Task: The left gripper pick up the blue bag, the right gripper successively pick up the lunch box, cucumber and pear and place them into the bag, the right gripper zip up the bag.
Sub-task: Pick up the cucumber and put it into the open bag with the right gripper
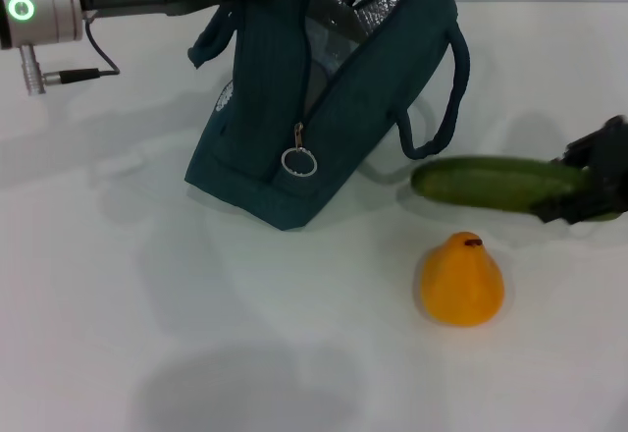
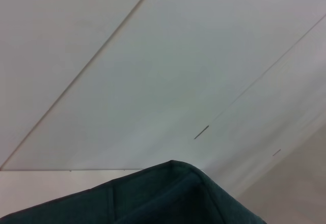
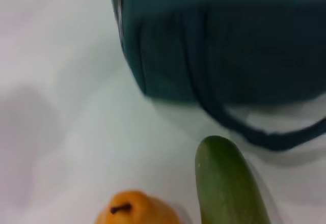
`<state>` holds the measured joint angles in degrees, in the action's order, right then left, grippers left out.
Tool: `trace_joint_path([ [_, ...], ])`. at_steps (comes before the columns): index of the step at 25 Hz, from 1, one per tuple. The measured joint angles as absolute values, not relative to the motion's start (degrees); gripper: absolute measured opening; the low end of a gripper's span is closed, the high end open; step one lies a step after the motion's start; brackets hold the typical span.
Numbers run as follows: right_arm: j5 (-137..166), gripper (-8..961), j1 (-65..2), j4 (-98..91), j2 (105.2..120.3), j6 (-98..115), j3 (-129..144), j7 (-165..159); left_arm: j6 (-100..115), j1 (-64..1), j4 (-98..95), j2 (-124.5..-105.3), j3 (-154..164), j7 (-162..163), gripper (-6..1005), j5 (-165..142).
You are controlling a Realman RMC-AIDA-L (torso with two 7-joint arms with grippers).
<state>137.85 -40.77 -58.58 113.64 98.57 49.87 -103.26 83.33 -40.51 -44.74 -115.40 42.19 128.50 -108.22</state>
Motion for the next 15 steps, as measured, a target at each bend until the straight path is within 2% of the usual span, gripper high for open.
trace_joint_path([
  [6,124.08,559,-35.28,-58.69,109.72,103.02,47.06,-100.14,83.21,-40.51,-44.74,-115.30,42.19,128.50,62,-108.26],
  [9,120.07,559,-33.67,-58.66,108.29,103.39,46.99,-99.55,83.16,-40.51,-44.74,-115.14,42.19,128.50,62,-108.28],
  [15,113.73,558,-32.98,-59.87,107.91,106.76,46.94,-98.43,83.02,-40.55,-44.60,-114.82,42.19,128.50,62,-108.29],
])
